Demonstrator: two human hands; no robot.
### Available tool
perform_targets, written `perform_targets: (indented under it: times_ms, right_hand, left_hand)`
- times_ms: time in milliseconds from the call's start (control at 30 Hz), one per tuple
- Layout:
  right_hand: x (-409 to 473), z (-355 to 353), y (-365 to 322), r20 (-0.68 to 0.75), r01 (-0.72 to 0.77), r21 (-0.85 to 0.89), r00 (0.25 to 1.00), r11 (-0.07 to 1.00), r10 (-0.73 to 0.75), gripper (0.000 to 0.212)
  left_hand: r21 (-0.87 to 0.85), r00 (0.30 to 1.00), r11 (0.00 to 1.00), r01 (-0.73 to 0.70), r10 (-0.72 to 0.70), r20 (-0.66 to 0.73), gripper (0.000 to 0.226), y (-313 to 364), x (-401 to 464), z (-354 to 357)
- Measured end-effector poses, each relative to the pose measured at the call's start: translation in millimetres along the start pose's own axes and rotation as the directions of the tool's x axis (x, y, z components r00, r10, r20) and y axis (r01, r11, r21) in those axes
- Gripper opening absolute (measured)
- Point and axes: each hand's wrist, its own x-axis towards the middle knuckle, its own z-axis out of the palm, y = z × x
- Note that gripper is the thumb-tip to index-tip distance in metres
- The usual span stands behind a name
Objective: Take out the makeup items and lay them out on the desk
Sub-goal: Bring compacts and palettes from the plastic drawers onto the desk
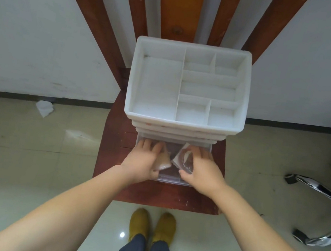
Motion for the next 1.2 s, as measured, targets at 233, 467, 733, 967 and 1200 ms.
perform_targets:
  times_ms: [233, 467, 733, 967, 1200]
  right_hand:
    - [-66, -18, -7, 0.184, -0.055, 0.206, 0.983, 0.977, 0.016, 0.072]
    - [-81, 10, -14, 0.453, -0.086, 0.032, 0.889, 0.996, 0.062, 0.084]
    - [-53, 7, -19, 0.449, -0.044, -0.155, 0.887, 0.987, 0.110, 0.097]
    - [-42, 8, -12, 0.428, 0.042, -0.295, 0.899, 0.954, 0.092, 0.092]
    - [8, -13, -27, 0.304, 0.036, -0.270, 0.951, 0.962, 0.049, 0.102]
  left_hand:
    - [-0.170, 1.000, 0.986, -0.001, 0.001, -0.003, 0.093, 2, -48, -31]
    - [-0.202, 0.993, 0.975, -0.089, 0.070, -0.096, 0.103, 11, -80, -50]
    - [-0.258, 0.993, 0.960, -0.108, 0.119, 0.028, 0.107, 16, -95, -44]
    - [-0.261, 0.984, 0.956, -0.137, 0.163, 0.078, 0.107, 24, -95, -29]
    - [-0.192, 0.959, 0.965, -0.178, 0.213, 0.185, 0.105, 16, -93, -10]
